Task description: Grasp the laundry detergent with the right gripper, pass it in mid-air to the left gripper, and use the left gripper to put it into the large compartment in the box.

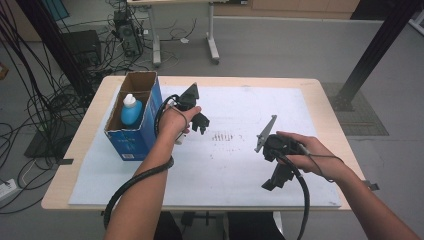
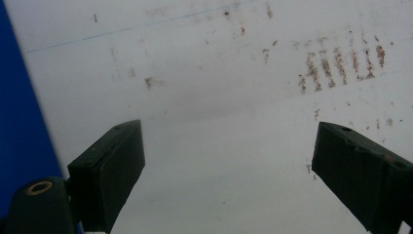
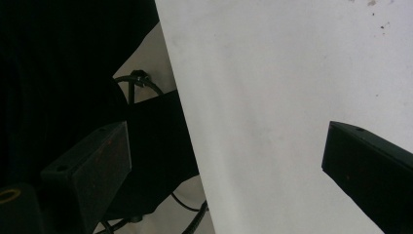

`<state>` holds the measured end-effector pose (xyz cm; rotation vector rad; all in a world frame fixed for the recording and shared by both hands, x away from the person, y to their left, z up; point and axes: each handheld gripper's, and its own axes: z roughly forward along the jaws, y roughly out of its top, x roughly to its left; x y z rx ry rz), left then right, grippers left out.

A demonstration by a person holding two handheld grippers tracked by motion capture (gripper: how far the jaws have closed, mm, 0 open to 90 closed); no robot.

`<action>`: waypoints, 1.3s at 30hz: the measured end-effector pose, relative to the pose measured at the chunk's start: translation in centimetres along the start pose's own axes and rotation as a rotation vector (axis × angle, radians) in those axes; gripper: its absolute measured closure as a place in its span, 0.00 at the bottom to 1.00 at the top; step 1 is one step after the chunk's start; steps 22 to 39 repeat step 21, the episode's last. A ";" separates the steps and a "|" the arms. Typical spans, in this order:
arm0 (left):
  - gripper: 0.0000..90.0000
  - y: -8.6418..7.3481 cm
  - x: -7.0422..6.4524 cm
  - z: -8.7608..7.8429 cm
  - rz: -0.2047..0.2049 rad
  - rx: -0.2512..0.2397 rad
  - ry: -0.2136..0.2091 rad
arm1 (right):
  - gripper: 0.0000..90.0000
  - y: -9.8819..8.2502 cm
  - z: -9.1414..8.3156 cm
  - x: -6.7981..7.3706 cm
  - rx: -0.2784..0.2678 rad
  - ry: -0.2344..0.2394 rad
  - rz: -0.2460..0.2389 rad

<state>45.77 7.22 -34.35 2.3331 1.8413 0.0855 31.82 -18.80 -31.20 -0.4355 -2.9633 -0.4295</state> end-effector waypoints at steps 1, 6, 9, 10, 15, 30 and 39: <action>0.14 0.0 0.0 0.1 -0.002 -0.001 -0.001 | 0.04 0.0 0.0 0.0 0.001 0.000 0.001; 0.14 0.0 0.1 0.1 -0.001 0.000 -0.006 | 0.04 0.1 0.1 0.0 0.005 -0.001 0.003; 0.14 0.0 0.2 0.0 -0.001 0.002 -0.005 | 0.04 0.1 0.1 0.0 0.007 -0.002 0.004; 0.14 0.0 0.3 0.0 -0.002 0.000 -0.004 | 0.04 0.1 0.1 0.0 0.007 -0.004 0.005; 0.14 -0.2 0.3 0.1 -0.002 0.004 -0.008 | 0.04 0.1 0.0 0.2 0.007 -0.006 0.005; 0.14 -0.2 0.4 -0.2 -0.004 0.001 -0.013 | 0.04 0.2 -0.4 0.4 -0.005 -0.011 0.000; 0.14 -0.2 0.4 -0.2 -0.004 0.001 -0.013 | 0.04 0.2 -0.4 0.4 -0.005 -0.011 0.000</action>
